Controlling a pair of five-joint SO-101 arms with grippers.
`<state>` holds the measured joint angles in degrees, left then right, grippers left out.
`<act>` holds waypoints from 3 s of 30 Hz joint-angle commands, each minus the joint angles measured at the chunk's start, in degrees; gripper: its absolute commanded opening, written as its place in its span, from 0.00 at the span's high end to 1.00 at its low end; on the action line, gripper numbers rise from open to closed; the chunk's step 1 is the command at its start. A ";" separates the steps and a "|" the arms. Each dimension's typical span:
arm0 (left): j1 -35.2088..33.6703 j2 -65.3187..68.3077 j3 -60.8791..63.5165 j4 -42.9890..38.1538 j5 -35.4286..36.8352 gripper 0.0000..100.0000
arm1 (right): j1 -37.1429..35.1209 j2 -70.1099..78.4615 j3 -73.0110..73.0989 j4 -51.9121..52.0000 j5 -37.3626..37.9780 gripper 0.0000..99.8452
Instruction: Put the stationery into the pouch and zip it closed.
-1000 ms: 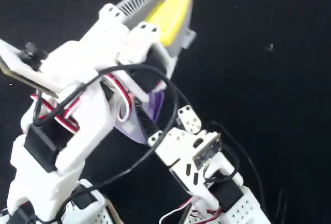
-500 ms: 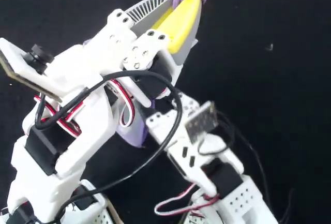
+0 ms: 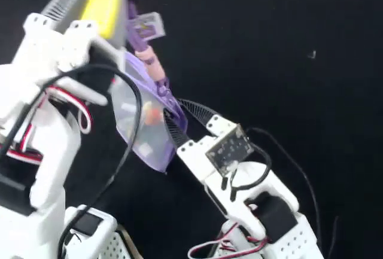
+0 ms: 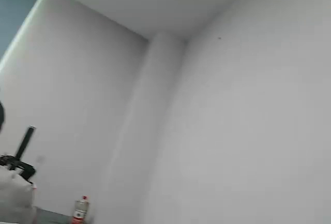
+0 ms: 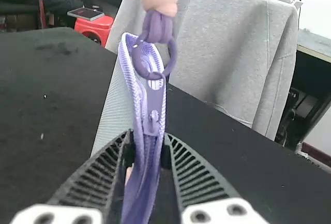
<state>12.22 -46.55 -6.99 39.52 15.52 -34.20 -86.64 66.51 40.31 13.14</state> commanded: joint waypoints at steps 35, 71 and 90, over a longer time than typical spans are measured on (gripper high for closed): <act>-5.58 -10.37 14.55 -12.92 -12.48 0.97 | -3.16 -0.48 -5.32 12.48 1.67 0.83; 14.29 10.99 -19.12 2.73 -14.24 0.97 | 3.96 -0.84 -13.32 17.49 -3.69 0.79; 13.85 11.69 -12.97 -2.11 -9.58 0.97 | 1.32 -9.10 -15.96 21.98 -9.23 0.66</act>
<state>26.29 -34.86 -22.29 41.54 5.49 -32.18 -90.68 53.58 60.35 2.86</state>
